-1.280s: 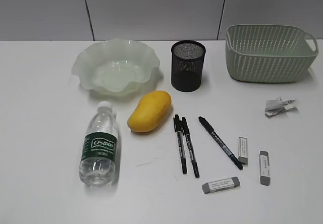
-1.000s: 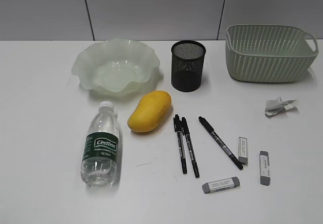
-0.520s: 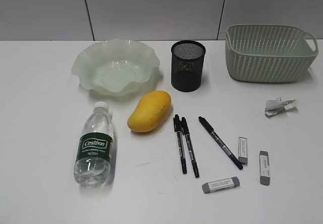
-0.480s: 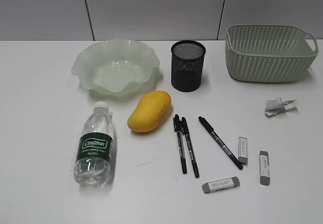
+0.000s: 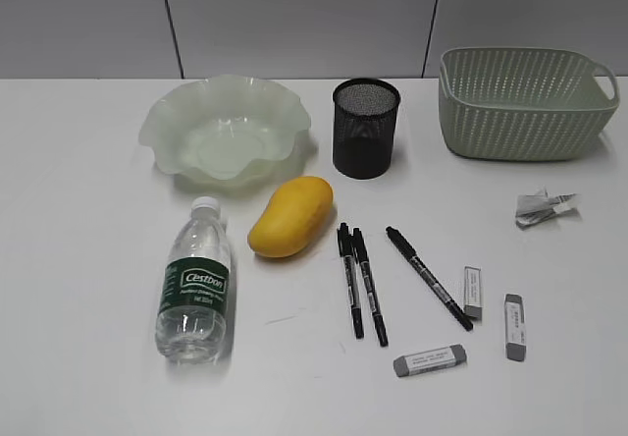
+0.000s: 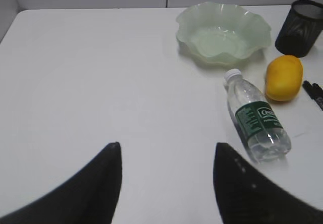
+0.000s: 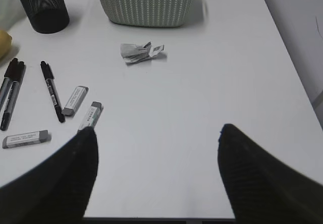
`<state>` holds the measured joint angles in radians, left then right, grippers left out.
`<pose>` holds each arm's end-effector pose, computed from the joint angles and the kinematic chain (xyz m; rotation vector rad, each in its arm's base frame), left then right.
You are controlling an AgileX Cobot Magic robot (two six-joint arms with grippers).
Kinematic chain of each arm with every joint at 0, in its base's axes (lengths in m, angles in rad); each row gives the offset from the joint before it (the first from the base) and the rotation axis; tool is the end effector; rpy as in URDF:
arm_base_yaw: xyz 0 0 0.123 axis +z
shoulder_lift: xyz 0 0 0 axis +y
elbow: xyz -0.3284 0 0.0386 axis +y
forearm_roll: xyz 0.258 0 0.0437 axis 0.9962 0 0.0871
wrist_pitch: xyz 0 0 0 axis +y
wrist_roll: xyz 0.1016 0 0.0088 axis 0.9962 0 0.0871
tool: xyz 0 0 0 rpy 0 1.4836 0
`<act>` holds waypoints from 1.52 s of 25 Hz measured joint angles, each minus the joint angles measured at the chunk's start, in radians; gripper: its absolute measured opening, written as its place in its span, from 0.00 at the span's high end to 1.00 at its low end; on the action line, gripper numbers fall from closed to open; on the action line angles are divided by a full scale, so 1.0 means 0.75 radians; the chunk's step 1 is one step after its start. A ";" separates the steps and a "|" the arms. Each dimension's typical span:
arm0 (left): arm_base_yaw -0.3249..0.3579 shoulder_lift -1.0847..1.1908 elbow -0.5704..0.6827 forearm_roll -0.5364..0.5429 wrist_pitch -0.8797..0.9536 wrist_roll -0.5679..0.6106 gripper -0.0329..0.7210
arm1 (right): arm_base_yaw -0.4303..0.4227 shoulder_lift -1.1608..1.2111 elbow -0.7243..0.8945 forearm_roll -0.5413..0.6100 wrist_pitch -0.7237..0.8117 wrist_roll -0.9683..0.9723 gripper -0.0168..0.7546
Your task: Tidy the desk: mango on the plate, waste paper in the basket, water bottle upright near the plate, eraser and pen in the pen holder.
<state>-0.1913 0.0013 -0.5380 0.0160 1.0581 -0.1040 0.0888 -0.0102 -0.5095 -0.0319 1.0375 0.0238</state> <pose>-0.0356 0.0083 0.2885 0.0866 2.0071 -0.1699 -0.0335 -0.0058 0.2817 -0.0636 2.0002 0.0344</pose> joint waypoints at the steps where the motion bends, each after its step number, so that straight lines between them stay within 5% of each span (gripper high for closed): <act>1: 0.000 0.027 0.000 -0.030 -0.002 0.051 0.38 | 0.000 0.000 0.000 0.000 0.000 0.000 0.22; 6: -0.001 0.455 -0.024 -0.236 -0.030 0.351 0.38 | 0.000 0.000 0.000 0.000 0.000 0.000 0.22; 10: -0.063 0.894 -0.134 -0.480 -0.399 0.576 0.38 | 0.000 0.000 0.000 0.000 0.000 0.000 0.22; 14: -0.220 1.407 -0.307 -0.529 -0.652 0.745 0.38 | 0.000 0.000 0.000 0.000 0.000 0.000 0.22; 16: -0.371 1.639 -0.410 -0.467 -0.709 0.774 0.38 | 0.000 0.000 0.000 -0.001 0.000 0.000 0.22; 19: -0.583 1.936 -0.578 -0.317 -0.783 0.689 0.37 | 0.000 0.000 0.000 -0.001 0.000 0.000 0.22; 22: -0.672 2.194 -0.767 -0.233 -0.773 0.534 0.23 | 0.000 0.000 0.000 -0.001 0.000 0.000 0.22; 26: -0.676 2.434 -0.934 -0.197 -0.743 0.437 0.08 | 0.000 0.000 0.000 -0.001 0.000 0.000 0.22; 38: -0.677 2.705 -1.030 0.129 -0.761 0.069 0.07 | 0.000 0.000 0.000 0.020 0.000 0.000 0.22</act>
<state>-0.6991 2.0303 -1.3102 0.1127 0.4876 -0.0523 0.0888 -0.0102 -0.5095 -0.0170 1.0375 0.0238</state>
